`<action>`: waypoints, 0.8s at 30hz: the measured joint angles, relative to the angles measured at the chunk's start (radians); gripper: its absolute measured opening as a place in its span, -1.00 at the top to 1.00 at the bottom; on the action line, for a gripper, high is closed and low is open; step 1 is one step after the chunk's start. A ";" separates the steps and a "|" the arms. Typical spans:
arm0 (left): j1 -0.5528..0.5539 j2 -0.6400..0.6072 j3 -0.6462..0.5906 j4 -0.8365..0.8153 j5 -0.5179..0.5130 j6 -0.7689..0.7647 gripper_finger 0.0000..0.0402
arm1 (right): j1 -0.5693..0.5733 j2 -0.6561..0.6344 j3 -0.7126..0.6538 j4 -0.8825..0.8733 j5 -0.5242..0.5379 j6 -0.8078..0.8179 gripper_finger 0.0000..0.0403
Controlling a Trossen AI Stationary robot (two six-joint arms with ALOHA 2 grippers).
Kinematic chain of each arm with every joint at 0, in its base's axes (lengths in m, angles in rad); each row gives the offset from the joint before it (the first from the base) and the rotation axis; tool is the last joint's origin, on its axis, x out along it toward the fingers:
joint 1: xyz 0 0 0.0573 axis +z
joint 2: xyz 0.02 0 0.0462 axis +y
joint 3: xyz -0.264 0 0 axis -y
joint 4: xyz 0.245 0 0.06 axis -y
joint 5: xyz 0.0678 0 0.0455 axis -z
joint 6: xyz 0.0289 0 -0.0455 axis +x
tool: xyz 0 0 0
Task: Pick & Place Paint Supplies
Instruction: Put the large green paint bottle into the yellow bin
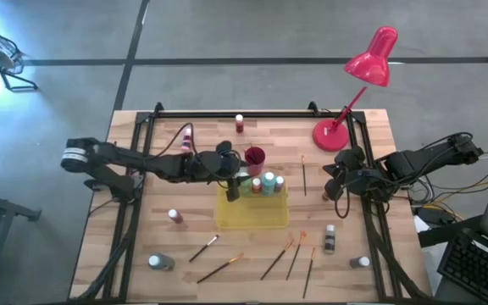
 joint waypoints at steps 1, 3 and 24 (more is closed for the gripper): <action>0.000 -0.005 0.010 -0.017 0.004 0.006 0.10 | 0.000 0.000 0.000 0.000 -0.001 0.000 0.96; -0.001 -0.027 0.035 -0.080 0.009 0.019 0.10 | 0.000 0.000 0.000 0.000 -0.002 0.000 0.96; -0.016 -0.139 -0.006 -0.674 -0.029 -0.214 0.18 | 0.000 0.000 0.000 0.001 -0.006 0.003 0.96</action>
